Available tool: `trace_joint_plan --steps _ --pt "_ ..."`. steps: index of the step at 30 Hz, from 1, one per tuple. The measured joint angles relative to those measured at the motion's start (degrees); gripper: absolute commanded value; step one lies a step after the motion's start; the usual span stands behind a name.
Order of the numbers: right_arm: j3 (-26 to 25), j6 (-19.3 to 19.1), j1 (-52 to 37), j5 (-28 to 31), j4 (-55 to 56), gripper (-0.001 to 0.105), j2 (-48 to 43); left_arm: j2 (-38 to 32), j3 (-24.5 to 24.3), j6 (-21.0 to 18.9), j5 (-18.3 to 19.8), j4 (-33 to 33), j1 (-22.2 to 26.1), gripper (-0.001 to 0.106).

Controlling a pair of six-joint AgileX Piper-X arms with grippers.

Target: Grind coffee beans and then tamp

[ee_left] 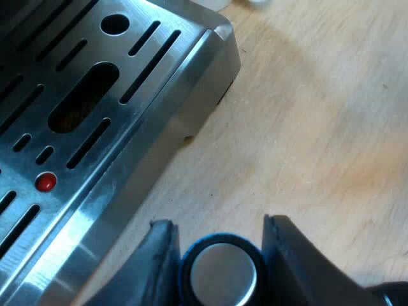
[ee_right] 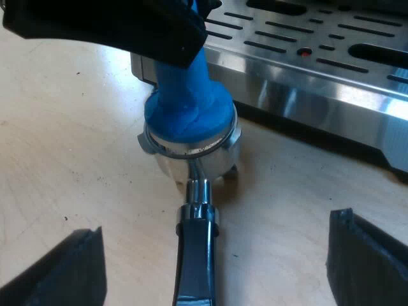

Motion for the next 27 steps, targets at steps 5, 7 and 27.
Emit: trace_joint_plan --steps 5,7,27 --pt "0.0 0.0 0.0 0.0 0.0 0.072 0.0 0.0 0.0 0.0 -0.6 0.0 0.0 0.0" --pt "0.0 0.0 0.0 0.0 0.0 0.072 0.0 0.0 0.0 0.0 -1.1 0.0 0.0 0.0" --pt "0.0 0.0 0.0 0.0 0.0 0.072 0.0 0.0 0.6 2.2 -2.5 0.0 0.0 0.0"
